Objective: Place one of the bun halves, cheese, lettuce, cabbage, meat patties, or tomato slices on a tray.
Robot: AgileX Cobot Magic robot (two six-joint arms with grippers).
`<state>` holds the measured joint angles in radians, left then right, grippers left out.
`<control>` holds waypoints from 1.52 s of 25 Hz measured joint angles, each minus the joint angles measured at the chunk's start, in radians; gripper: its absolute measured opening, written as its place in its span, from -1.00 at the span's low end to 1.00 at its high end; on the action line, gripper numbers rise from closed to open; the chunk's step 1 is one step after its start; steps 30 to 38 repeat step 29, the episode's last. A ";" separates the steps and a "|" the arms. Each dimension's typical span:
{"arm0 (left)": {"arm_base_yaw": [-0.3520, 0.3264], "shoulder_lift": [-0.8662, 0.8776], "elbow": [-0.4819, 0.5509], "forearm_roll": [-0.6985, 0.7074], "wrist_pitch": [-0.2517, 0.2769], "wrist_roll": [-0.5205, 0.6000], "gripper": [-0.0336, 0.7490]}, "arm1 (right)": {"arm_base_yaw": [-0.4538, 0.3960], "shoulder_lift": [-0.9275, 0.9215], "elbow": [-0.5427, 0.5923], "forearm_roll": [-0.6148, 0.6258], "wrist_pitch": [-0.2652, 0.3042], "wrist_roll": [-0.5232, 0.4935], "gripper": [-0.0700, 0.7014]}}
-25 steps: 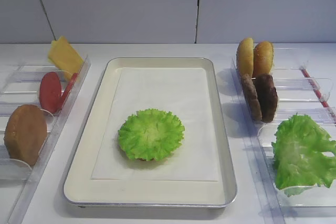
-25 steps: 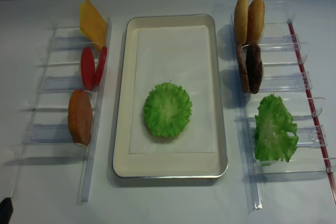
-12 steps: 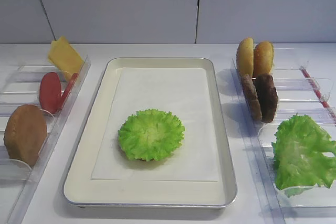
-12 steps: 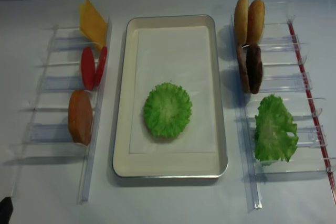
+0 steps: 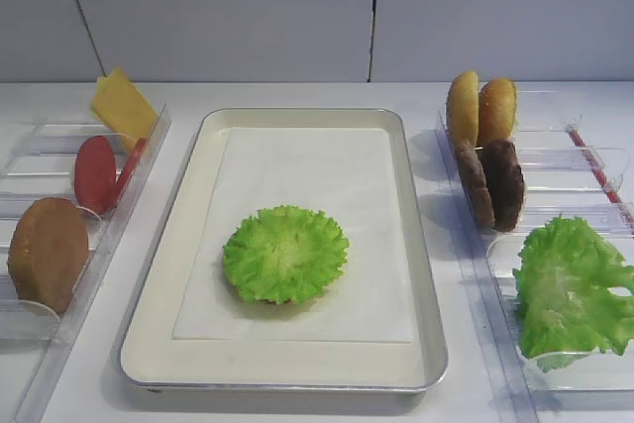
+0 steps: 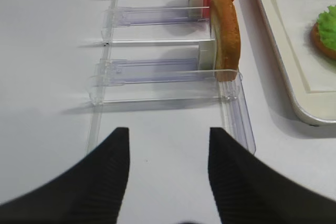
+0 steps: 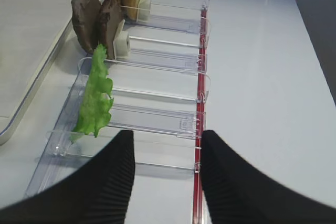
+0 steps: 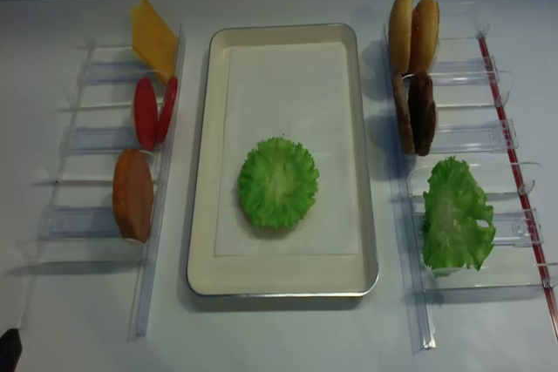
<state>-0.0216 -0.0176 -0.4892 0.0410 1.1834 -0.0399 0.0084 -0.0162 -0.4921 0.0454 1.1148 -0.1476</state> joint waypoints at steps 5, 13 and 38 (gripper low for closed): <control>0.000 0.000 0.000 0.000 0.000 0.000 -0.09 | -0.002 0.000 0.000 0.010 0.001 0.000 0.02; 0.000 0.000 0.000 0.000 0.000 0.000 -0.09 | -0.002 0.000 0.008 0.012 0.011 0.008 0.02; 0.000 0.000 0.000 0.000 0.000 0.000 -0.09 | -0.002 0.000 0.008 0.012 0.012 0.015 0.02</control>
